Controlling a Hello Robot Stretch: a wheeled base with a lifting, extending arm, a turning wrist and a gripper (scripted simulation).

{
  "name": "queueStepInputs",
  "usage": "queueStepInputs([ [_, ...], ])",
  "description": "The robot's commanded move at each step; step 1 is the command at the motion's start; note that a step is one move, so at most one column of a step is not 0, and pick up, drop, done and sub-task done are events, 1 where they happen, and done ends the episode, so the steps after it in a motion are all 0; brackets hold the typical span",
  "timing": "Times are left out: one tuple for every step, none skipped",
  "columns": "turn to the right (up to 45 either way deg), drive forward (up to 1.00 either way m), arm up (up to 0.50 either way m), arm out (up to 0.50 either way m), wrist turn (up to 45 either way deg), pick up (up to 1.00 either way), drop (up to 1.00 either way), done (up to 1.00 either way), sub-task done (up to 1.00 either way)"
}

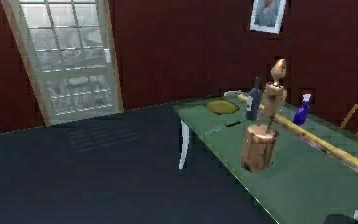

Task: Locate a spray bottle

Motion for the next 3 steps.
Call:
queueStepInputs([
  [0.0,0.65,0.0,0.0,0.0,0.0,0.0,0.0,0.0],
  [45.0,0.0,0.0,0.0,0.0,0.0,0.0,0.0,0.0],
  [0.0,0.0,0.0,0.0,0.0,0.0,0.0,1.0,0.0],
])
